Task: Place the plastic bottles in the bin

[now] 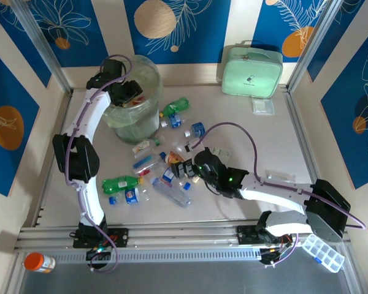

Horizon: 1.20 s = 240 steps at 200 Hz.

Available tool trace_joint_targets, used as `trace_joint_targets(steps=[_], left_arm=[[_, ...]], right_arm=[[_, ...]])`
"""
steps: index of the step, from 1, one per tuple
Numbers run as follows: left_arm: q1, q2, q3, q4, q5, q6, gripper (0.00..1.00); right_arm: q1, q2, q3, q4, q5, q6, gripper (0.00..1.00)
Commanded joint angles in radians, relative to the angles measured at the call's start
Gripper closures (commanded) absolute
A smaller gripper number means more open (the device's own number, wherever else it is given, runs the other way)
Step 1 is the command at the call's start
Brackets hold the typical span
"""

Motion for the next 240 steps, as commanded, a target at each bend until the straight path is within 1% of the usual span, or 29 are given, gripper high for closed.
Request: trace_joint_targets(steps=[1,32,45,79,103,136,155,175,194,219,240], left_arm=[[0.008,-0.086,0.010,-0.012,0.024,0.001,0.25],[0.008,-0.155,0.003,-0.004,0.022,0.015,0.23],[0.005,-0.192,-0.017,0.004,0.006,0.030,0.23],[-0.006,-0.315,-0.130,0.046,0.006,0.058,0.24],[-0.040,-0.429,-0.215,0.058,-0.043,0.081,0.25],[-0.093,-0.631,-0.382,0.072,-0.116,0.046,0.26],[-0.137,-0.760,-0.508,0.082,-0.172,0.022,0.27],[-0.172,-0.907,-0.648,0.082,-0.197,-0.026,0.27],[-0.202,-1.036,-0.756,0.063,-0.228,-0.069,0.27],[-0.244,-1.181,-0.890,0.088,-0.227,-0.088,0.27],[-0.285,-1.243,-0.994,0.129,-0.212,-0.099,0.28]], right_arm=[[0.024,-0.025,0.027,0.015,0.135,-0.018,0.01],[0.032,-0.041,0.009,0.052,0.095,-0.046,0.00],[0.033,-0.031,0.020,0.039,0.077,-0.049,0.02],[0.034,0.011,0.050,0.005,0.115,-0.041,0.02],[0.035,0.027,0.061,-0.007,0.114,-0.041,0.03],[0.034,0.029,0.059,0.002,0.070,-0.045,0.03],[0.034,0.031,0.061,0.000,0.059,-0.046,0.04],[0.033,0.027,0.062,-0.004,0.036,-0.051,0.06],[0.031,0.018,0.051,0.011,-0.014,-0.055,0.08],[0.032,0.014,0.048,0.018,-0.035,-0.063,0.10],[0.030,0.025,0.050,0.022,-0.049,-0.066,0.12]])
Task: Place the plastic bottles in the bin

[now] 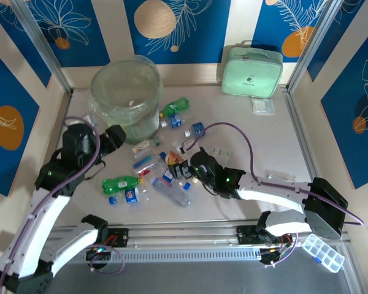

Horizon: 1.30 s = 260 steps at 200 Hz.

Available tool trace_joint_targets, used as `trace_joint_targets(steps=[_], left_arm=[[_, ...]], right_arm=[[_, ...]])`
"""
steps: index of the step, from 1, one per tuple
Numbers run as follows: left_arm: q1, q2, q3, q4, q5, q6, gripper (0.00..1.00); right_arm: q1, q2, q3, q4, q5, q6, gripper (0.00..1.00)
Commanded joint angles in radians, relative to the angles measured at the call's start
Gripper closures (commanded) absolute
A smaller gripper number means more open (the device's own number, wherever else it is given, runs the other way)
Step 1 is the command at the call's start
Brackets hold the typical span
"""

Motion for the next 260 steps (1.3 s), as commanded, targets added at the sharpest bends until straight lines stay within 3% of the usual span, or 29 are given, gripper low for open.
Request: trace_joint_targets(steps=[1,62,88,127,189,260], left_arm=[[-0.040,-0.049,-0.098,0.050,-0.007,-0.034,0.28],[-0.173,-0.037,-0.340,0.246,-0.020,-0.011,0.29],[-0.193,-0.054,-0.421,0.307,-0.033,0.012,0.29],[-0.193,-0.186,-0.496,0.327,-0.112,0.078,0.28],[-0.192,-0.469,-0.565,0.303,-0.217,0.098,0.27],[-0.192,-0.461,-0.574,0.310,-0.208,0.093,0.27]], right_arm=[[0.001,0.000,0.017,0.028,-0.038,-0.018,0.12],[0.002,0.073,0.230,-0.375,0.007,0.031,0.19],[-0.037,0.099,0.322,-0.594,-0.109,0.044,0.24],[0.004,0.148,0.380,-0.811,-0.264,0.013,0.25],[0.095,0.323,0.388,-0.896,-0.350,0.016,0.23],[0.112,0.466,0.429,-0.886,-0.379,-0.008,0.23]])
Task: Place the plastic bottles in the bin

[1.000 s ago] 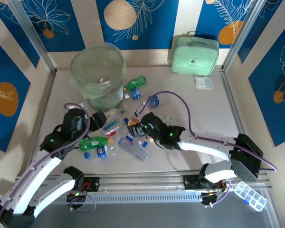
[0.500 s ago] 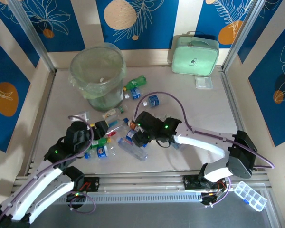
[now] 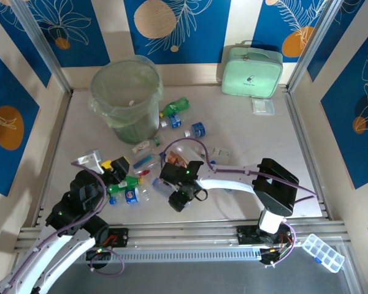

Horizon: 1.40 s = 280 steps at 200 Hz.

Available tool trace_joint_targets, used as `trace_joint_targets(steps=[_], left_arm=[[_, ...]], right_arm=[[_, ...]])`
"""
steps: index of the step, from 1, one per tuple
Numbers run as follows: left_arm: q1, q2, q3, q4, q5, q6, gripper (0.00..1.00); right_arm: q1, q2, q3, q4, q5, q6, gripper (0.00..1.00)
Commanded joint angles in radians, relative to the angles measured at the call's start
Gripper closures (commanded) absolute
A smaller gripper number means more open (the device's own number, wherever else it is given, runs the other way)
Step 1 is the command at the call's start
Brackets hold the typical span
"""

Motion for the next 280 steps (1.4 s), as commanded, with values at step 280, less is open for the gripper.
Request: trace_joint_targets(steps=[280], left_arm=[[-0.007,-0.053,-0.031,0.073,0.123,0.100,0.15]], right_arm=[[0.050,-0.308,-0.156,0.089,0.003,-0.019,0.55]])
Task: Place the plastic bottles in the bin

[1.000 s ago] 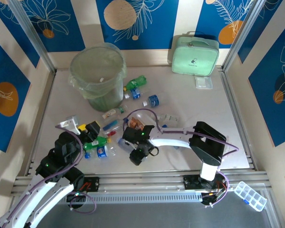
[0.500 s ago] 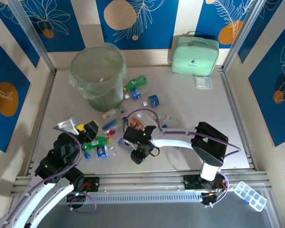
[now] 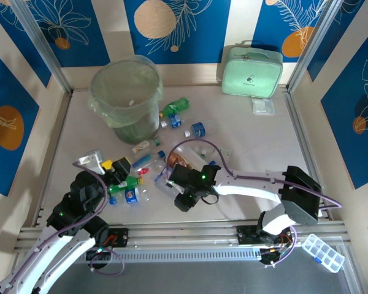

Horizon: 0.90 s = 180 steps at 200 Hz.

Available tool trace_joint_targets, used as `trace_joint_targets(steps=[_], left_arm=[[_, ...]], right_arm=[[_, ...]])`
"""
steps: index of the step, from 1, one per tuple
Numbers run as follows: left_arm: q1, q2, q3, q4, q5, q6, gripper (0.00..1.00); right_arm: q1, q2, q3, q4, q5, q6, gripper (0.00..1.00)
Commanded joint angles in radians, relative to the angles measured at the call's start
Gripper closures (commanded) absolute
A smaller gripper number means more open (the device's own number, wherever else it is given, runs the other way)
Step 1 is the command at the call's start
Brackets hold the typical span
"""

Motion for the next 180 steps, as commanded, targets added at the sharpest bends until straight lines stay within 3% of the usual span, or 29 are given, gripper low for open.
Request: trace_joint_targets(steps=[1,88,153,180], left_arm=[[-0.006,-0.033,-0.008,0.043,0.099,0.043,0.14],[-0.006,-0.154,-0.165,0.176,0.420,-0.039,0.10],[-0.005,-0.088,-0.263,0.441,0.558,-0.171,0.12],[-0.006,-0.047,-0.316,0.614,0.621,-0.237,0.19]], right_arm=[[0.019,-0.084,-0.028,0.008,0.040,0.013,0.55],[0.088,-0.308,-0.127,0.131,0.117,-0.022,0.56],[0.142,-0.377,-0.176,0.192,0.137,-0.045,0.57],[0.148,-0.399,-0.179,0.200,0.135,-0.043,0.57]])
